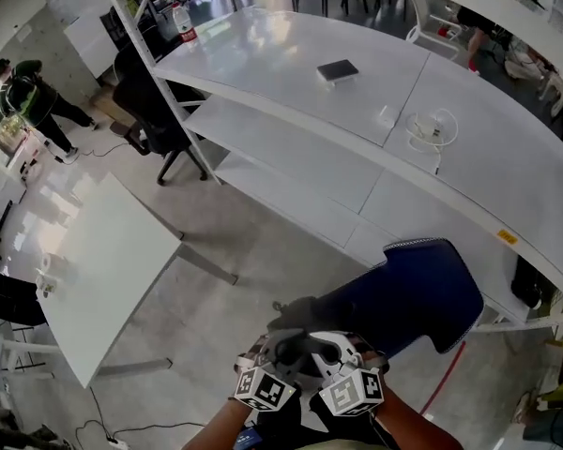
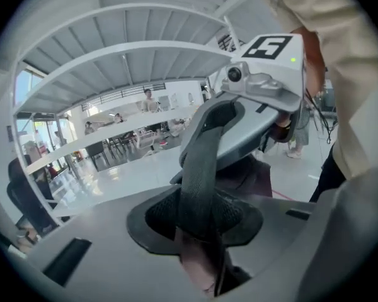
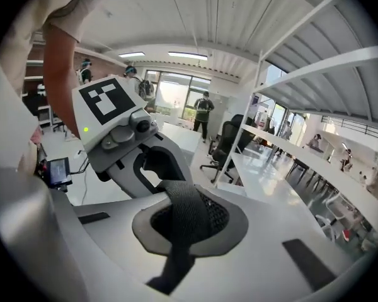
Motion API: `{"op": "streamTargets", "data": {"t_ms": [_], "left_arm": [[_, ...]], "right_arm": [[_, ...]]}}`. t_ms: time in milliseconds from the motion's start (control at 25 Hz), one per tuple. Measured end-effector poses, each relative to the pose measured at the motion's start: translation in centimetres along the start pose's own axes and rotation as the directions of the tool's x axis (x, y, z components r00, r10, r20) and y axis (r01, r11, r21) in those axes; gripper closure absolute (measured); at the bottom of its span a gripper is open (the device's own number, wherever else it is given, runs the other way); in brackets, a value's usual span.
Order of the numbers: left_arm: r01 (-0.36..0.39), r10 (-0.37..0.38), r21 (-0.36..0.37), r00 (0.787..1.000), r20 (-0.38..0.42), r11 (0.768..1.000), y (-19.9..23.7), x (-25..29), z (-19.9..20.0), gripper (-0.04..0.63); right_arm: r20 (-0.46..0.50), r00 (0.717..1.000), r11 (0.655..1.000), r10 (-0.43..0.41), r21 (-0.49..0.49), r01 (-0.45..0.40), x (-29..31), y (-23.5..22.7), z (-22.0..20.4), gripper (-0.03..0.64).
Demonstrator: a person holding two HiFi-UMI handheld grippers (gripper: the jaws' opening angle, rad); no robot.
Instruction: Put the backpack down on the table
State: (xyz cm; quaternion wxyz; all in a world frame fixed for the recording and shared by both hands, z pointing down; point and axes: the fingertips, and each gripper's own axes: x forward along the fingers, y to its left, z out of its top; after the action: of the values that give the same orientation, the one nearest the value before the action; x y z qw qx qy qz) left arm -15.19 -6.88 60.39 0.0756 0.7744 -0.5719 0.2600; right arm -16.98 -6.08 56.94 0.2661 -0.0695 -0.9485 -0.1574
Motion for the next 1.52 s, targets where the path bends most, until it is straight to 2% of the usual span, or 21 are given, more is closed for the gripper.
{"op": "streamTargets", "data": {"t_ms": [120,360,640,880,1200,1400,1520], "left_arm": [[-0.075,0.076,-0.023,0.997,0.029,0.997,3.3,-4.1,1.3,0.472],[-0.203,0.204,-0.019,0.977,0.070,0.979,10.3,-13.7,2.8,0.474],[-0.367,0.369,-0.036,0.928,0.056,0.929,18.9,-24.9,1.7,0.480],[-0.484,0.485,-0.046,0.873,0.044,0.874,25.4,-33.9,0.1,0.483],[-0.619,0.620,-0.070,0.785,-0.014,0.782,33.3,-44.9,-1.8,0.485],[-0.670,0.664,-0.087,0.743,-0.084,0.737,40.9,-47.8,-5.3,0.485],[-0.705,0.689,-0.039,0.702,-0.179,0.708,47.1,-48.8,-8.5,0.534]], "right_arm": [[0.039,0.999,0.999,0.032,-0.024,-0.032,1.1,0.1,5.2,0.588],[0.121,0.988,0.994,0.093,-0.071,-0.084,4.1,1.4,16.3,0.588],[0.198,0.958,0.968,0.208,-0.184,-0.172,10.1,4.5,28.2,0.588],[0.222,0.920,0.925,0.324,-0.278,-0.259,15.4,7.4,37.5,0.588],[0.253,0.857,0.851,0.449,-0.412,-0.325,22.0,11.2,49.1,0.588],[0.236,0.835,0.816,0.497,-0.455,-0.357,30.2,10.6,53.4,0.589],[0.193,0.830,0.796,0.524,-0.457,-0.396,37.3,9.4,55.2,0.591]]}}
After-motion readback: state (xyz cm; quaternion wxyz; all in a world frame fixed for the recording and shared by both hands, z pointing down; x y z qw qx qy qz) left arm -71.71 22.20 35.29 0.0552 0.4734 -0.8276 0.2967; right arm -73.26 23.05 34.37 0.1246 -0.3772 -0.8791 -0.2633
